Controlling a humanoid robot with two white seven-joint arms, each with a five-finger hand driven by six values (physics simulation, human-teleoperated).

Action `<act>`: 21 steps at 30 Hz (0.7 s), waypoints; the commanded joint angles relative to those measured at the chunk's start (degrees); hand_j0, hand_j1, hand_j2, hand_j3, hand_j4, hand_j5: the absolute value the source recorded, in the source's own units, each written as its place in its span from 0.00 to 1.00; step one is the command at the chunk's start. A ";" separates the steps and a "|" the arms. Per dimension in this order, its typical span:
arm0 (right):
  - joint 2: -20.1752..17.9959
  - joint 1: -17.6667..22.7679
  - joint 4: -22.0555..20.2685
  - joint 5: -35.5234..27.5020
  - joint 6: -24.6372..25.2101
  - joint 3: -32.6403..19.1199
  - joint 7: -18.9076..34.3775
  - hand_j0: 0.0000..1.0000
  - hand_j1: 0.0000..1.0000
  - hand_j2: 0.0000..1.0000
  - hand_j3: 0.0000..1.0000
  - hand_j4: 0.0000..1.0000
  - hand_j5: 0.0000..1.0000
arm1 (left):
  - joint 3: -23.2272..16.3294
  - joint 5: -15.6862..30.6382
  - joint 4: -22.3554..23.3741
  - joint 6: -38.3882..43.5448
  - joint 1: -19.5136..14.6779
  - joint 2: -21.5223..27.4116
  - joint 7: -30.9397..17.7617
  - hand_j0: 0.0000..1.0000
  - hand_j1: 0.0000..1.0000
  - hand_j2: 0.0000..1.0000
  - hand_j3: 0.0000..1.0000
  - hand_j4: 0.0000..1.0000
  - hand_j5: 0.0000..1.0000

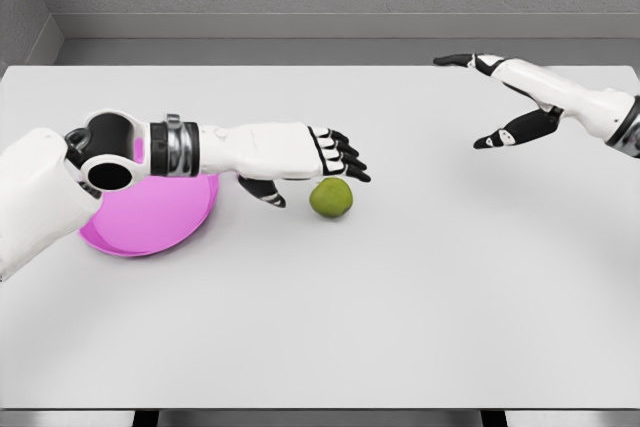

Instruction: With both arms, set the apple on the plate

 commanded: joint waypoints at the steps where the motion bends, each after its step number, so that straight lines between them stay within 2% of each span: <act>1: -0.82 0.00 -0.09 0.72 0.15 0.05 -0.02 1.00 1.00 1.00 1.00 1.00 1.00 | -0.36 -3.71 3.85 0.11 0.00 -3.20 -0.62 1.00 1.00 1.00 1.00 1.00 1.00; 4: -2.14 0.09 -0.09 0.64 0.15 -0.04 -0.02 1.00 1.00 1.00 1.00 1.00 1.00 | -0.36 -4.50 4.38 0.11 -0.88 -5.23 -0.62 1.00 1.00 1.00 1.00 1.00 1.00; 7: -2.14 0.09 -0.09 0.72 0.15 -0.04 -0.02 1.00 1.00 1.00 1.00 1.00 1.00 | -1.32 -6.08 6.93 0.11 -1.14 -6.10 -0.62 1.00 1.00 1.00 1.00 1.00 1.00; 16: -2.14 0.26 -0.09 0.72 0.15 0.05 -0.02 1.00 1.00 1.00 1.00 1.00 1.00 | -2.47 -6.96 11.06 0.11 -1.50 -7.51 -0.62 1.00 1.00 1.00 1.00 1.00 1.00; 21: -2.14 0.26 0.00 0.72 0.15 0.05 -0.02 1.00 1.00 1.00 1.00 1.00 1.00 | -3.26 -7.67 11.24 0.11 -1.58 -8.22 -0.62 0.98 0.98 0.98 0.98 0.98 0.98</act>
